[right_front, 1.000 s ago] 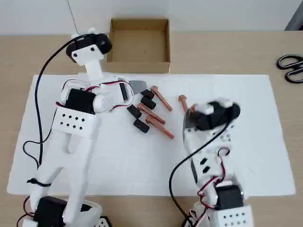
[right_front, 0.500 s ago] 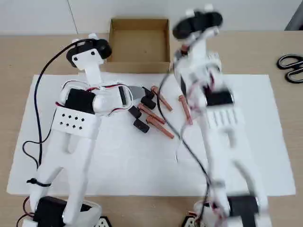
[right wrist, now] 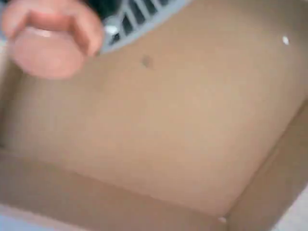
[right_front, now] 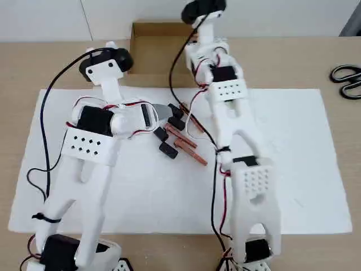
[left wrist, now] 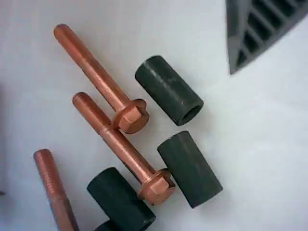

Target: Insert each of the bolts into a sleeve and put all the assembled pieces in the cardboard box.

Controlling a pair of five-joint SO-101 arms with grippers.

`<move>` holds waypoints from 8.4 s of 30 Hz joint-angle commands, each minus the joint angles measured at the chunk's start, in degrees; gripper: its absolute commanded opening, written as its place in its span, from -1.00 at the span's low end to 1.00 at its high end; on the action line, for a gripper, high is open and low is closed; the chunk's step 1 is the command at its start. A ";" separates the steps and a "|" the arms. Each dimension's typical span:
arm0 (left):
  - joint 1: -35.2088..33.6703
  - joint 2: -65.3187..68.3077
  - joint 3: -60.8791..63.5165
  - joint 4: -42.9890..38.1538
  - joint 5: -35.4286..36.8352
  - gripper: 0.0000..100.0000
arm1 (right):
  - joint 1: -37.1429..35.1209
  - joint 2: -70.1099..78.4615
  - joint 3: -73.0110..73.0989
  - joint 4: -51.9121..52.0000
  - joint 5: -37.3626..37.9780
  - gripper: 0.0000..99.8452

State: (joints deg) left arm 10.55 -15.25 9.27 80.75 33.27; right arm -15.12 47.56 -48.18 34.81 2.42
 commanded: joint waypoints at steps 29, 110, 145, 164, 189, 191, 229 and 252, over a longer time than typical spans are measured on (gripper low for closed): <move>0.18 -0.44 -2.15 0.09 0.09 -0.36 | -2.77 27.03 -34.81 -4.70 0.09 -0.55; -31.74 -0.79 5.67 5.45 -16.35 -0.36 | -17.10 -38.46 52.13 37.49 3.78 -0.55; -31.74 -0.44 11.74 2.90 -16.35 -0.36 | -24.48 -27.65 46.51 31.87 7.03 -0.55; -31.74 -0.79 15.87 -1.05 -16.35 -0.36 | -24.13 -24.57 46.24 30.55 7.03 -0.86; -31.56 -0.70 15.87 -1.05 -16.35 -0.36 | -24.22 -24.48 46.51 32.04 6.68 -0.74; -31.56 -0.53 15.87 -1.05 -16.35 -0.36 | -24.22 -24.48 46.51 31.87 6.59 -0.86; 5.80 26.20 -21.14 0.44 -2.99 -0.36 | 10.95 -69.58 45.45 56.04 6.42 -0.99; 19.60 32.35 -27.47 19.43 17.05 -0.36 | 11.21 -69.58 51.78 49.19 6.42 -0.99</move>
State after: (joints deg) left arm 29.71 20.09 -18.77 99.21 48.04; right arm -4.40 -20.13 3.96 85.27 9.19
